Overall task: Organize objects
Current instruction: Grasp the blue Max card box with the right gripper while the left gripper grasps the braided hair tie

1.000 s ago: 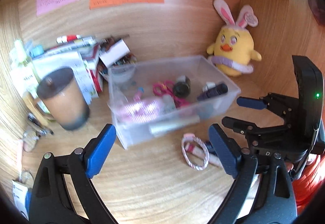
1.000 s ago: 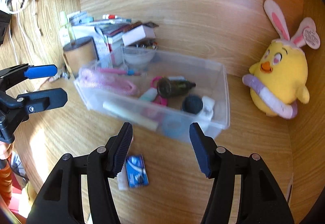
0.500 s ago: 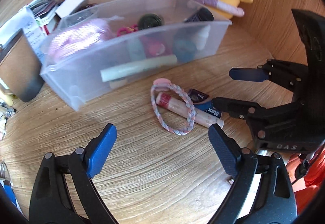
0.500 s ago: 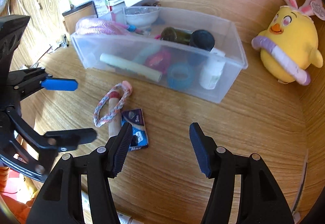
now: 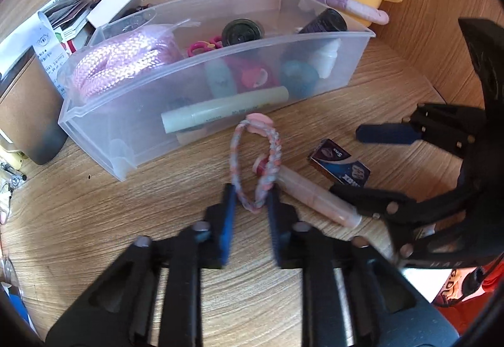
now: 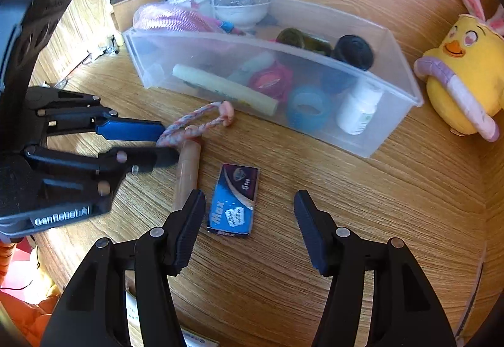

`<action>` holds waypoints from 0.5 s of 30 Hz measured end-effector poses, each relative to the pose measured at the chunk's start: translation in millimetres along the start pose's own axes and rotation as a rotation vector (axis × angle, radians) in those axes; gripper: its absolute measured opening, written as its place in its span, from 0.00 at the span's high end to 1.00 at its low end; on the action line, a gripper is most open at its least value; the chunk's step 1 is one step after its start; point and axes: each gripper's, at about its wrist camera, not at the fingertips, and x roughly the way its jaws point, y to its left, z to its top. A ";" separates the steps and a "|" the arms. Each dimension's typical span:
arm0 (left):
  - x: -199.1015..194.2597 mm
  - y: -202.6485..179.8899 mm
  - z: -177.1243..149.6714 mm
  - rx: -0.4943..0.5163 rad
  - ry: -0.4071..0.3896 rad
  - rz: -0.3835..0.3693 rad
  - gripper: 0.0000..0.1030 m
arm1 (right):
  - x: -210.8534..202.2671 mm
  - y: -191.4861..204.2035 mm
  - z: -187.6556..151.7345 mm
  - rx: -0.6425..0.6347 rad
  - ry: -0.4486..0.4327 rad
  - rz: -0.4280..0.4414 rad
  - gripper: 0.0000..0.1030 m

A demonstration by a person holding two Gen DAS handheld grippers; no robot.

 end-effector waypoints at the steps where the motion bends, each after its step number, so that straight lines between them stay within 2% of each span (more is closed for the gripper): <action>1: -0.4 3.6 0.2 -0.012 -0.002 -0.004 0.92 | 0.3 2.0 -0.8 -0.007 -0.005 -0.011 0.47; 3: -2.5 9.9 -0.4 -0.035 -0.008 -0.008 0.94 | 1.3 1.5 0.2 -0.005 -0.006 -0.005 0.48; 5: -6.3 15.4 -1.7 -0.052 -0.021 -0.005 0.94 | 1.4 1.0 0.2 -0.003 -0.016 -0.010 0.62; 8: -17.0 25.2 -4.4 -0.078 -0.043 0.000 0.94 | 0.6 -0.7 1.0 -0.003 -0.022 -0.009 0.76; 15: -42.3 37.8 -6.7 -0.113 -0.098 0.022 0.95 | -1.3 -3.1 0.6 0.013 -0.045 -0.012 0.76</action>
